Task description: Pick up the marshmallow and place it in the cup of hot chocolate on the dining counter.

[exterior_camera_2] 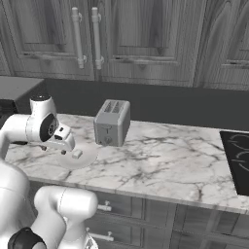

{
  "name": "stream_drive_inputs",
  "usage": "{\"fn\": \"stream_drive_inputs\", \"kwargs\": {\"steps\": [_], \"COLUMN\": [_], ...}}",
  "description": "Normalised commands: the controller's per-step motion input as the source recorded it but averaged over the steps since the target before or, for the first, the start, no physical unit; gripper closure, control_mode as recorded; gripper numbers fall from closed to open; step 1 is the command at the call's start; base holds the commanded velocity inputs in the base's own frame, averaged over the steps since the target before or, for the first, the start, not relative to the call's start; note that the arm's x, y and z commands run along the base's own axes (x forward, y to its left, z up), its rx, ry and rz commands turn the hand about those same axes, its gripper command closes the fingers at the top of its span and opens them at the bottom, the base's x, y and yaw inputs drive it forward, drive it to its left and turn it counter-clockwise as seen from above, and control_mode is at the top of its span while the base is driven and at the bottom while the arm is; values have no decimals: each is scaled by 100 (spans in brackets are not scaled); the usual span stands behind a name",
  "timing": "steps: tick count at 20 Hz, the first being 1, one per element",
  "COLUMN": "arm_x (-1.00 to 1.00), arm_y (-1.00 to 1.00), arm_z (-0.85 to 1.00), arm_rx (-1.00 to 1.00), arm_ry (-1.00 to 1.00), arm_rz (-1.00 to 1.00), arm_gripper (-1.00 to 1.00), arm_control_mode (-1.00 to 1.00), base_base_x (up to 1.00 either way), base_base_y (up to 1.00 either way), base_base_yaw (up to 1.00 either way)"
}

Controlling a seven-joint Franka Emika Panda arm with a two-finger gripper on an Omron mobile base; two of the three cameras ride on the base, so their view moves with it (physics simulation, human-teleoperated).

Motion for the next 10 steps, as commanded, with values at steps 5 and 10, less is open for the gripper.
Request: {"fn": "stream_drive_inputs", "kwargs": {"steps": [5,10], "arm_x": [9,29], "arm_y": [0,0], "arm_z": [-29,-31], "arm_rx": [0,0], "arm_ry": [0,1], "arm_rz": [-3,-2], "arm_gripper": [-100,-100], "arm_control_mode": [-100,-100], "base_base_x": [0,0], "base_base_y": [0,0], "base_base_yaw": [0,0]}}
